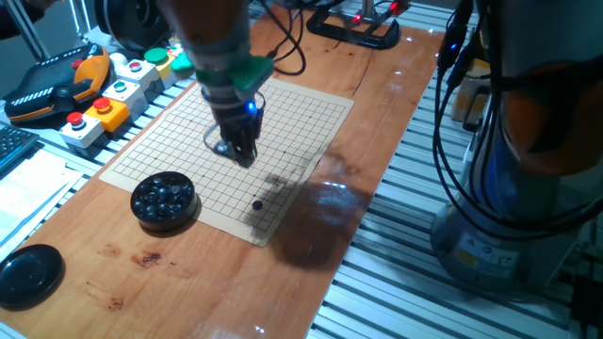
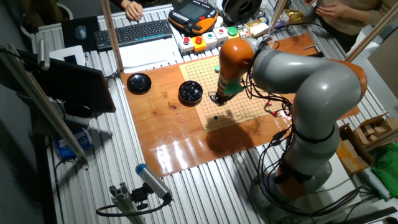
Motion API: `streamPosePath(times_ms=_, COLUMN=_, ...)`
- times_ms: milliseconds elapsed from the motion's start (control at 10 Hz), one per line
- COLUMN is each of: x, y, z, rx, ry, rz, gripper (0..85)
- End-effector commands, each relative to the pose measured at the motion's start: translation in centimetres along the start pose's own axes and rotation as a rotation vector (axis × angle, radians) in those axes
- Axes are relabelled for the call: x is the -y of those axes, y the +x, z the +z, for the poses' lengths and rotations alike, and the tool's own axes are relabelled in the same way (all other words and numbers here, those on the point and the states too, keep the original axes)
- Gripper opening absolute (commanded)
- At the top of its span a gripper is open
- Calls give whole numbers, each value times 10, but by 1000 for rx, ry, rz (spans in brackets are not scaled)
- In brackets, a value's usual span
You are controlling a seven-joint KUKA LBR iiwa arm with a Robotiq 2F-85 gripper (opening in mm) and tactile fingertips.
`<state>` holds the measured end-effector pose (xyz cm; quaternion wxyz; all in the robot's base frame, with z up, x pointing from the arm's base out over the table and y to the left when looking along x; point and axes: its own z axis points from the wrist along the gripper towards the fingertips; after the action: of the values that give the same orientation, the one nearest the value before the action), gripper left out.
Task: Play the first move as black on the 3-4 point in the upper right corner of the Go board
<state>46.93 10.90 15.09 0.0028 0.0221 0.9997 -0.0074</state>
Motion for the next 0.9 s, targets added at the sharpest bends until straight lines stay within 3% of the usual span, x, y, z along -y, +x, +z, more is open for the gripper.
streamPosePath(times_ms=0, x=2, y=-11, z=-9, rx=9, ry=0, rz=21, gripper=7)
streamPosePath(times_ms=300, x=2, y=-30, z=-27, rx=34, ry=22, rz=62, gripper=7)
streamPosePath(times_ms=800, x=13, y=-47, z=-29, rx=35, ry=1, rz=75, gripper=7)
